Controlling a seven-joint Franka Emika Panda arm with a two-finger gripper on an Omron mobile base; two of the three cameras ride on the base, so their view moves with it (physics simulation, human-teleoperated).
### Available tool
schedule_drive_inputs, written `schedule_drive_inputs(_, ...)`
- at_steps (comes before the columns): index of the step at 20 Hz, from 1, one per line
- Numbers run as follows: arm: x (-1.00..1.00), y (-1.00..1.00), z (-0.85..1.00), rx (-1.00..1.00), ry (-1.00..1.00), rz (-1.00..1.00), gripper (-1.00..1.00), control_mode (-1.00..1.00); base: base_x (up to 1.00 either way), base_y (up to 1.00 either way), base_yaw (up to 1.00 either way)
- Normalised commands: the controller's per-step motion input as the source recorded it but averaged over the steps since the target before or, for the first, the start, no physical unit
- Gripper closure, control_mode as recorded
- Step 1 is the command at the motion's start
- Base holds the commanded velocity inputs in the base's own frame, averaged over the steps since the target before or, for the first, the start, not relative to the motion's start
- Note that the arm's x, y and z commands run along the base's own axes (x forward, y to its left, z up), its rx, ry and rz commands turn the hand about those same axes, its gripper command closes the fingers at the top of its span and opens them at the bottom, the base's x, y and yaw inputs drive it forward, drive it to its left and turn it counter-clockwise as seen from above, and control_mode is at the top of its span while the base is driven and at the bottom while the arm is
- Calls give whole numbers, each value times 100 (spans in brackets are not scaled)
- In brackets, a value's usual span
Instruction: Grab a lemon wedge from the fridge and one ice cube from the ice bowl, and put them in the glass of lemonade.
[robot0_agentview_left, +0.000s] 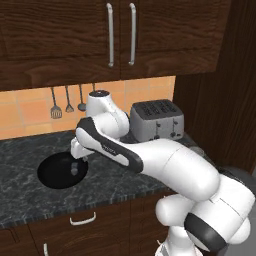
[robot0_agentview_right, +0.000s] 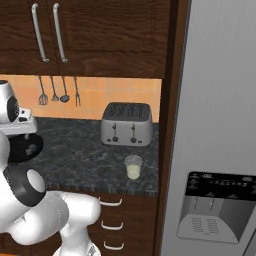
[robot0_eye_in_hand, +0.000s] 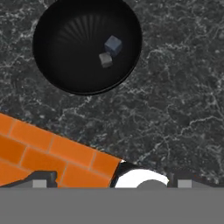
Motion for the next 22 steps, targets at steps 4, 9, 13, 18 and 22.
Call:
schedule_drive_inputs(4, 62, 41, -52, 0, 6, 1, -100, -100, 0, 0, 0)
schedule_drive_inputs(9, 56, 23, -16, 0, 6, 6, -100, -100, 0, 0, 0)
schedule_drive_inputs(13, 6, 29, -24, -10, 19, 5, -100, -100, 0, 0, 0)
schedule_drive_inputs(18, 25, 55, -35, -17, 15, 2, -100, -100, 0, 0, 0)
schedule_drive_inputs(22, 4, 4, -41, -4, 0, 0, -100, -100, 0, 0, 0)
